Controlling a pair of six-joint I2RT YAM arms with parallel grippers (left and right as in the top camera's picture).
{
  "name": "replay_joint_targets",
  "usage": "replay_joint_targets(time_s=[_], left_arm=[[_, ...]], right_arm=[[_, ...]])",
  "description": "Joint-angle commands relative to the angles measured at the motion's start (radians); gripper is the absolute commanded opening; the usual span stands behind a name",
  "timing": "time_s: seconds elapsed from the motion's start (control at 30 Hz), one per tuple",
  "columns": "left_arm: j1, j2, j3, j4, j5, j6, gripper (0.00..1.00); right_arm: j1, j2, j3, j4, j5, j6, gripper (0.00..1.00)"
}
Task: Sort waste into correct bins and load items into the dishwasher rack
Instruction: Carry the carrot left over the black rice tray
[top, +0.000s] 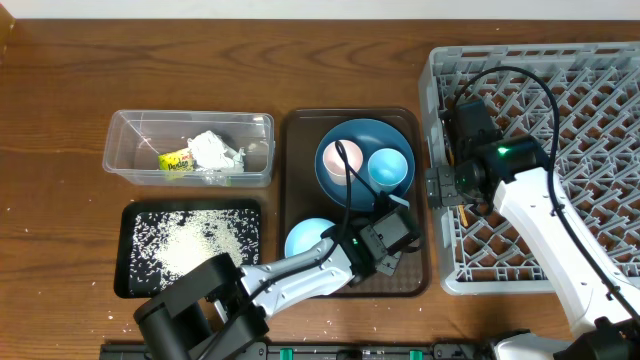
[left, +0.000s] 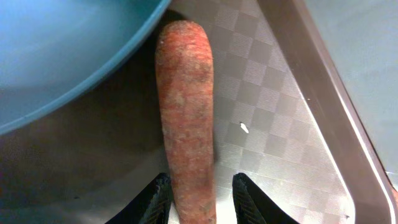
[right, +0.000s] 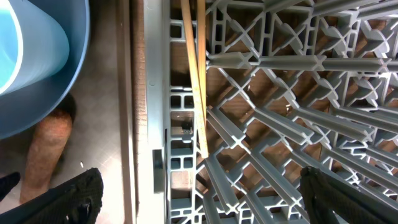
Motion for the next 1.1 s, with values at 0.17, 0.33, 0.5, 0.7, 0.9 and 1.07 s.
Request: replay_joint_targets(time_s=[0.17,0.33,0.5,0.7,0.9,1.07], left_arm=[[0.0,0.008,-0.031,0.016,-0.042,-0.038,0.35],[0.0,0.01,-0.032,0.027,-0.041,-0.038,0.35],[0.0,0.053,-0.033,0.042,-0.041,-0.038,0.35],[0.0,0.078,-0.033,0.056,-0.041,-0.039,0.19],[0.0,0.042,-0.031,0.044,-0.04,-0.038,0.07],[0.0,-0.079,-0.03,0.011,-0.041,-0.038,0.06]], right_arm=[[-0.012,-0.013,-0.004,-0.001,0.013,0.002,0.99],[-0.012,-0.013,-0.004,-0.001,0.013,0.002,0.99],[-0.012,-0.013,-0.004,-0.001,0.013,0.002,0.99],[-0.012,-0.013,-0.004,0.0,0.013,0.002,0.99],[-0.012,-0.013,-0.004,-0.001,0.013,0.002,0.99],[-0.012,-0.013,-0.004,-0.001,0.013,0.002,0.99]])
